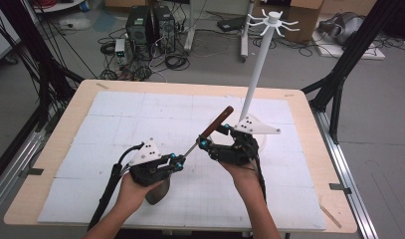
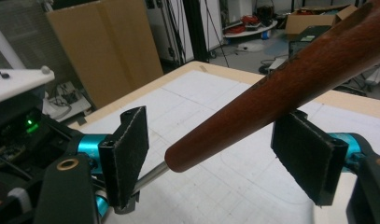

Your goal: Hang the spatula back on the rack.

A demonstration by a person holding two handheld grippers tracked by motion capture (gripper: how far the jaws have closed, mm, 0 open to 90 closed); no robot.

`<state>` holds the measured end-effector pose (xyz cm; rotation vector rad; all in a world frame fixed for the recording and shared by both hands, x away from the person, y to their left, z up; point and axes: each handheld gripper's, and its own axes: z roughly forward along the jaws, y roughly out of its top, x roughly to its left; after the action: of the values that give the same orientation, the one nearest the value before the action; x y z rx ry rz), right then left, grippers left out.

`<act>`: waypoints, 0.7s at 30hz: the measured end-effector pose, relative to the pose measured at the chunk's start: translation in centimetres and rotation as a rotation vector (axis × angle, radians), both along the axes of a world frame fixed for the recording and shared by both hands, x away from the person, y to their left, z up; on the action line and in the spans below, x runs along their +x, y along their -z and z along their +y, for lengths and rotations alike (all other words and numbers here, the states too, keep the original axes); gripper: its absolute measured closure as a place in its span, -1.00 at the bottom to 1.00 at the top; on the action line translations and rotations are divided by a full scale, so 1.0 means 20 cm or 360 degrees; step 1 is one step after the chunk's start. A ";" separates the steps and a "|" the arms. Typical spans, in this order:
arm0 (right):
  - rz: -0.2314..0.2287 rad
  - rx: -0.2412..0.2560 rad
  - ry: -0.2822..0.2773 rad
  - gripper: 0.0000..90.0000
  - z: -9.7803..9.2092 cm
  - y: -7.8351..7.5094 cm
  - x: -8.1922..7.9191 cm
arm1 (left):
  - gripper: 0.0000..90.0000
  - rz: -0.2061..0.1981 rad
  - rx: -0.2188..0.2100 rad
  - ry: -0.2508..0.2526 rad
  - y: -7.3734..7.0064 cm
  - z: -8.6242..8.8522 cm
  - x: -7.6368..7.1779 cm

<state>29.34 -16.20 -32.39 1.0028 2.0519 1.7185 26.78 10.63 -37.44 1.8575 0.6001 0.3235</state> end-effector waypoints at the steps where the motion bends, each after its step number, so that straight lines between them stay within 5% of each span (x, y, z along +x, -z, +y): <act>1: 0.0003 0.0013 -0.0002 -0.41 0.00 0.00 0.00 | 0.87 -0.0003 0.0001 -0.0002 0.00 0.00 0.00; 11: 0.0006 0.0085 0.0014 -0.23 0.04 -0.05 0.02 | 0.87 -0.0032 0.0017 -0.0029 0.00 -0.01 -0.01; 21: -0.0040 0.0106 0.0092 0.24 0.10 -0.13 0.00 | 0.87 -0.0103 -0.0002 -0.0071 -0.02 0.01 -0.03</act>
<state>29.29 -14.17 -29.87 1.0443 1.9426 1.7715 26.24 10.83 -36.98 1.8275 0.5978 0.4110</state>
